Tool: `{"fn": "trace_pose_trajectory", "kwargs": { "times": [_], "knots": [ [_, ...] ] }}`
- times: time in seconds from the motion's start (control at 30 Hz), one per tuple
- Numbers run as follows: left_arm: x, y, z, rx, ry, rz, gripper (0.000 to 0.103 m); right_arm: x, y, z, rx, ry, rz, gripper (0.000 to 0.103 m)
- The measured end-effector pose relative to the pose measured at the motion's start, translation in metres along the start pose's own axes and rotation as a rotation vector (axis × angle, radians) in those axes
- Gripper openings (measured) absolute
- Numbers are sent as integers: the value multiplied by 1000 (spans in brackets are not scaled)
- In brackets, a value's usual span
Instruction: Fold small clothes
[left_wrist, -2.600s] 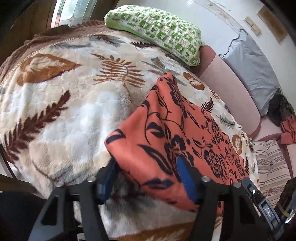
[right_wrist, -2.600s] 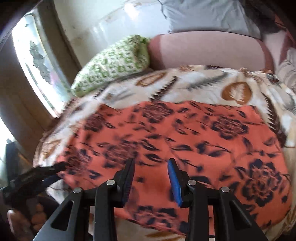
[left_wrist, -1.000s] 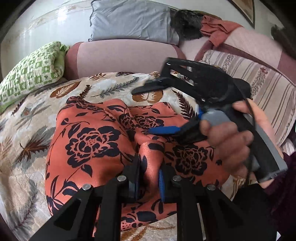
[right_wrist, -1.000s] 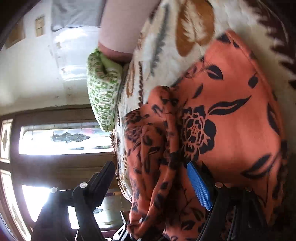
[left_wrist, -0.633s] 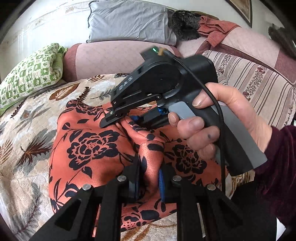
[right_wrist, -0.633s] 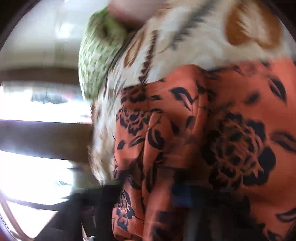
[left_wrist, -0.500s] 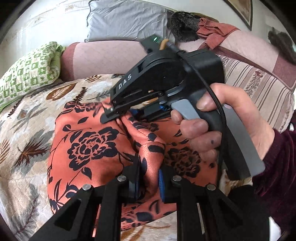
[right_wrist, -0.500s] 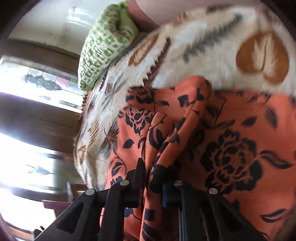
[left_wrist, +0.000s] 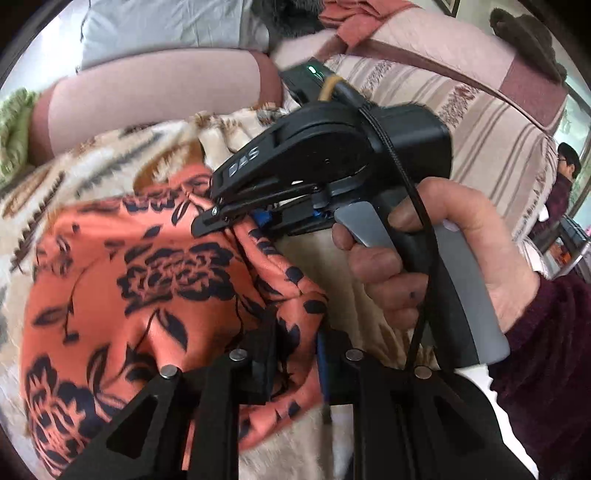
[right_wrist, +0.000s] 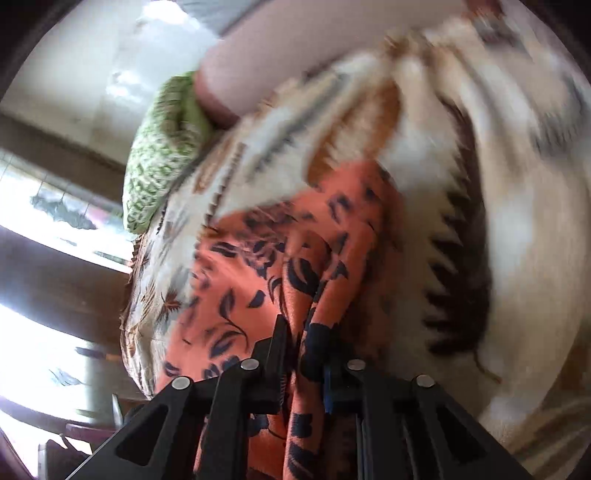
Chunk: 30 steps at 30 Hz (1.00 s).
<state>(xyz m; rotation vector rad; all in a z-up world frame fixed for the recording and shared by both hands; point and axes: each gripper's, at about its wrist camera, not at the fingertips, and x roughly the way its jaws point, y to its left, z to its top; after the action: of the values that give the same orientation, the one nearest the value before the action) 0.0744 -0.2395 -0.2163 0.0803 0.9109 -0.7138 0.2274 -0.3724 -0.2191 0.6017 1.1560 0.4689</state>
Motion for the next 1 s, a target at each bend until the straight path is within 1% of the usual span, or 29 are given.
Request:
{"fn": "trace_pose_trajectory", "kwargs": {
  "times": [0.03, 0.07, 0.1, 0.13, 0.17, 0.2, 0.23, 0.27, 0.3, 0.33, 0.37, 0.4, 0.47, 0.5, 0.57, 0.6, 0.63, 0.67, 0.7, 0.73, 0.77, 0.8, 0.83, 0.9, 0.97, 1.0],
  "knots": [
    [-6, 0, -1, 9, -10, -9, 27, -3, -6, -3, 31, -15, 33, 28],
    [-16, 0, -3, 23, -20, -25, 36, -8, -8, -6, 47, -33, 43, 30],
    [-33, -1, -6, 45, -39, -35, 42, -15, -7, -8, 57, -50, 34, 37],
    [-46, 1, -7, 60, -61, -25, 56, -24, -3, -12, 57, -73, 21, 47],
    [-61, 3, -8, 73, -92, -9, 67, -31, 0, -16, 52, -93, 10, 53],
    [-77, 6, -9, 85, -132, 13, 70, -40, 6, -21, 37, -122, -4, 58],
    [-97, 14, -12, 89, -175, 49, 70, -51, 15, -27, 8, -147, -24, 58],
    [-104, 19, -13, 84, -188, 71, 70, -59, 23, -32, -17, -162, -38, 58],
    [-116, 32, -13, 60, -203, 116, 70, -67, 30, -37, -45, -177, -48, 58],
    [-122, 42, -16, 39, -206, 149, 70, -74, 43, -45, -81, -198, -50, 57],
    [-127, 52, -17, 15, -208, 189, 70, -77, 47, -49, -94, -206, -50, 57],
    [-129, 70, -17, -25, -206, 256, 70, -81, 55, -55, -109, -212, -46, 54],
    [-127, 95, -18, -89, -181, 321, 70, -72, 75, -67, -136, -195, -16, 41],
    [-123, 109, -14, -120, -167, 344, 70, -71, 77, -71, -141, -188, -9, 37],
    [-115, 122, -19, -152, -138, 398, 70, -59, 87, -83, -164, -168, -29, 37],
    [-110, 124, -21, -150, -124, 411, 70, -50, 89, -88, -171, -147, -52, 37],
    [-104, 124, -25, -138, -107, 417, 70, -37, 85, -94, -151, -101, -88, 36],
    [-95, 123, -30, -125, -73, 428, 70, -34, 79, -100, -131, -75, -104, 36],
    [-84, 122, -37, -110, -24, 438, 70, -22, 67, -106, -83, -29, -126, 33],
    [-73, 121, -46, -96, 15, 436, 70, -18, 59, -110, -56, -14, -124, 30],
    [-66, 120, -56, -88, 35, 432, 71, -18, 53, -114, -38, -17, -113, 28],
    [-65, 122, -62, -102, 26, 430, 71, -18, 50, -117, -32, -34, -102, 26],
    [-68, 125, -63, -125, 11, 417, 71, -20, 52, -118, -38, -31, -106, 26],
    [-74, 131, -59, -174, 6, 384, 71, -22, 57, -114, -45, -20, -128, 26],
    [-83, 131, -53, -177, -13, 394, 71, -25, 65, -108, -41, -14, -140, 25],
    [-85, 132, -47, -173, -31, 409, 70, -32, 71, -102, -48, -34, -135, 25]
  ]
}}
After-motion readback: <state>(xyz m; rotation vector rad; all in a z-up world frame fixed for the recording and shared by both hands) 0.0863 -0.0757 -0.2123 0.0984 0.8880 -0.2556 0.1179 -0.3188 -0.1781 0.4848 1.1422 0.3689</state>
